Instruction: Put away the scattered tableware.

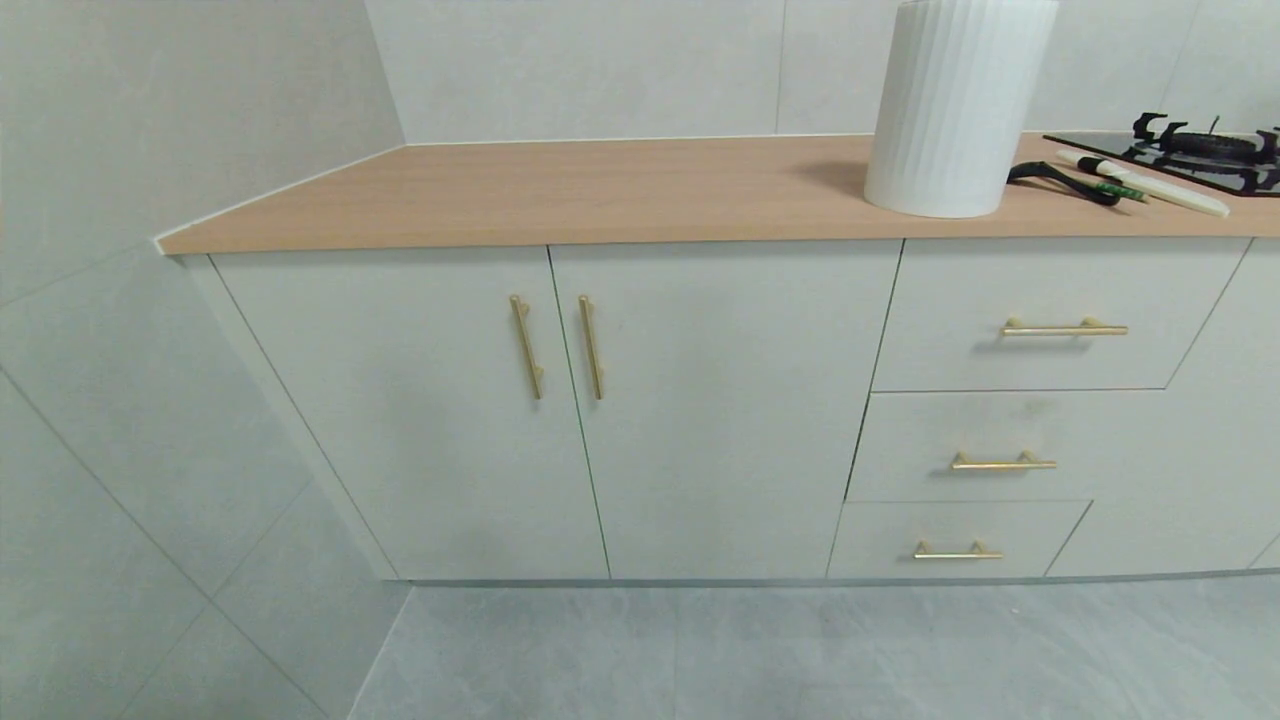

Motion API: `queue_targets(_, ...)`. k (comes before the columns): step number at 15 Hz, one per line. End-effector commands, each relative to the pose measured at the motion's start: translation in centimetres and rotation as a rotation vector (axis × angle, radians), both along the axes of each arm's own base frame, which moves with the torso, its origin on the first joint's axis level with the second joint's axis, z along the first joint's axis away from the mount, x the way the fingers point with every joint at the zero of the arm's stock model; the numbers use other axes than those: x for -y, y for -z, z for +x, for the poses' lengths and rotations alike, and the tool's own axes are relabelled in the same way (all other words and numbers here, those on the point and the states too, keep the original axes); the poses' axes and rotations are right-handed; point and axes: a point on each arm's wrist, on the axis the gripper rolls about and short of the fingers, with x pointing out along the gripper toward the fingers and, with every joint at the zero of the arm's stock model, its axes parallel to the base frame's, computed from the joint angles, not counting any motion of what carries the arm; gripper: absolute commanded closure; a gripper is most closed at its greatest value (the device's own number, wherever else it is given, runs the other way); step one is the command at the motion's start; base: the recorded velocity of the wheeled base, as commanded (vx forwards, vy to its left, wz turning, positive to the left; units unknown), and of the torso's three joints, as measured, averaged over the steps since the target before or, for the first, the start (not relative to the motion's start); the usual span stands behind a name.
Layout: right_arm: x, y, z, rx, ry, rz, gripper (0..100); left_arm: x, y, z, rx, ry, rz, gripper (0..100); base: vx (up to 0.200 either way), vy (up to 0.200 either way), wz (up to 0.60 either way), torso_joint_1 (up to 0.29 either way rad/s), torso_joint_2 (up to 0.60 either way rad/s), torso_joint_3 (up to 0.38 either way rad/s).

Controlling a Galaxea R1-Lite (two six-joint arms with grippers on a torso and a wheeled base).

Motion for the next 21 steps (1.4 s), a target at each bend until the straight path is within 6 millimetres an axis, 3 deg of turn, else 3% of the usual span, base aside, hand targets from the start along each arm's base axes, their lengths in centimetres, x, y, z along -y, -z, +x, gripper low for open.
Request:
queue_targets(1,0.2,1.6,-3.5,0.105,0.064,0.004,0,-0.5,1.5,-3.7,0.122,-0.041,-0.011,0,0.0,0.0,0.0,0.0,0.0,0.0)
queue_targets(5,-0.1,3.6,-5.0,0.133,0.148,-0.038,0,-0.2,3.6,-4.1,0.12,-0.099,0.012,0,0.0,0.0,0.0,0.0,0.0,0.0)
queue_targets(7,-0.1,4.6,-4.4,0.086,0.187,-0.034,0,0.2,4.7,-4.6,0.144,-0.158,0.03,0,0.0,0.0,0.0,0.0,0.0,0.0)
queue_targets(9,-0.1,7.0,-3.1,-0.008,0.183,-0.049,0,0.5,6.0,-4.6,0.143,-0.14,0.059,0,0.0,0.0,0.0,0.0,0.0,0.0)
queue_targets(10,-0.1,9.2,-2.1,-0.082,0.182,-0.076,0,0.5,7.1,-3.8,0.101,-0.14,0.054,0,0.0,0.0,0.0,0.0,0.0,0.0)
queue_targets(12,-0.1,11.3,-1.3,-0.117,0.178,-0.084,0,0.5,9.4,-2.4,0.05,-0.137,0.082,0,0.0,0.0,0.0,0.0,0.0,0.0)
queue_targets(15,-0.2,11.3,-1.2,-0.122,0.119,-0.083,0,0.5,12.6,-0.6,0.044,-0.125,0.126,0,0.0,0.0,0.0,0.0,0.0,0.0)
queue_targets(21,-0.5,11.8,-1.2,-0.163,0.017,-0.094,0,1.0,13.5,-0.6,-0.032,0.083,0.113,0,0.0,0.0,0.0,0.0,0.0,0.0)
